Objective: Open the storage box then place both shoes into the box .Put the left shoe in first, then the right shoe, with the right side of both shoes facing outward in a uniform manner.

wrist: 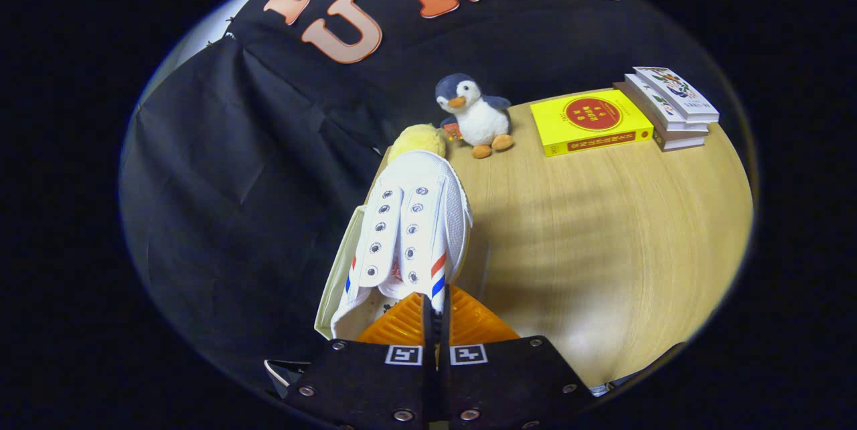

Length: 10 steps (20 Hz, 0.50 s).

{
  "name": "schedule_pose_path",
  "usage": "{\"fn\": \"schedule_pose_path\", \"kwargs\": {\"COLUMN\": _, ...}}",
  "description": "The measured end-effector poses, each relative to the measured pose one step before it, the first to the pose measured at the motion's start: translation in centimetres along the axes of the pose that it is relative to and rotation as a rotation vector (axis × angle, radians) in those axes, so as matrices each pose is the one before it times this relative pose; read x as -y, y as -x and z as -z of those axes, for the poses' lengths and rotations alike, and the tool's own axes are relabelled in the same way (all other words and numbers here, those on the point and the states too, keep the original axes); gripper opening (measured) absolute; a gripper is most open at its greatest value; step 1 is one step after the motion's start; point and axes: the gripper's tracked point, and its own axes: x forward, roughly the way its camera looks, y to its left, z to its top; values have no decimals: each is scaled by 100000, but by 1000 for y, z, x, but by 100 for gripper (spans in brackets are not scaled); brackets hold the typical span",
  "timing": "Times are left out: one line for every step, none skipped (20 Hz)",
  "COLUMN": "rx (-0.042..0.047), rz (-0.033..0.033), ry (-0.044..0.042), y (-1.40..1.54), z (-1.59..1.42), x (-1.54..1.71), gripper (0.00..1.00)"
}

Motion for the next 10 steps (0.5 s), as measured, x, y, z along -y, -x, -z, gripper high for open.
{"fn": "schedule_pose_path", "kwargs": {"rx": -2193, "rz": 144, "ry": 1280, "y": -967, "z": 525, "x": -1162, "gripper": 1}}
{"fn": "schedule_pose_path", "kwargs": {"rx": -1420, "rz": 687, "ry": 860, "y": -916, "z": 354, "x": -717, "gripper": 1}}
{"fn": "schedule_pose_path", "kwargs": {"rx": -1528, "rz": 1178, "ry": 1462, "y": -1063, "z": 275, "x": -590, "gripper": 1}}
{"fn": "schedule_pose_path", "kwargs": {"rx": -1057, "rz": 1894, "ry": 1729, "y": -764, "z": 207, "x": -553, "gripper": 1}}
{"fn": "schedule_pose_path", "kwargs": {"rx": -1365, "rz": 1920, "ry": 2121, "y": -582, "z": 299, "x": -614, "gripper": 2}}
{"fn": "schedule_pose_path", "kwargs": {"rx": -1371, "rz": 2139, "ry": 1330, "y": -432, "z": 338, "x": -359, "gripper": 2}}
{"fn": "schedule_pose_path", "kwargs": {"rx": -1923, "rz": 1864, "ry": 1067, "y": -419, "z": 632, "x": -270, "gripper": 2}}
{"fn": "schedule_pose_path", "kwargs": {"rx": -1596, "rz": 2048, "ry": 127, "y": -280, "z": 463, "x": -87, "gripper": 2}}
{"fn": "schedule_pose_path", "kwargs": {"rx": -1621, "rz": 1913, "ry": 170, "y": -457, "z": 405, "x": 25, "gripper": 2}}
{"fn": "schedule_pose_path", "kwargs": {"rx": -1269, "rz": 2337, "ry": -119, "y": -533, "z": 289, "x": 129, "gripper": 2}}
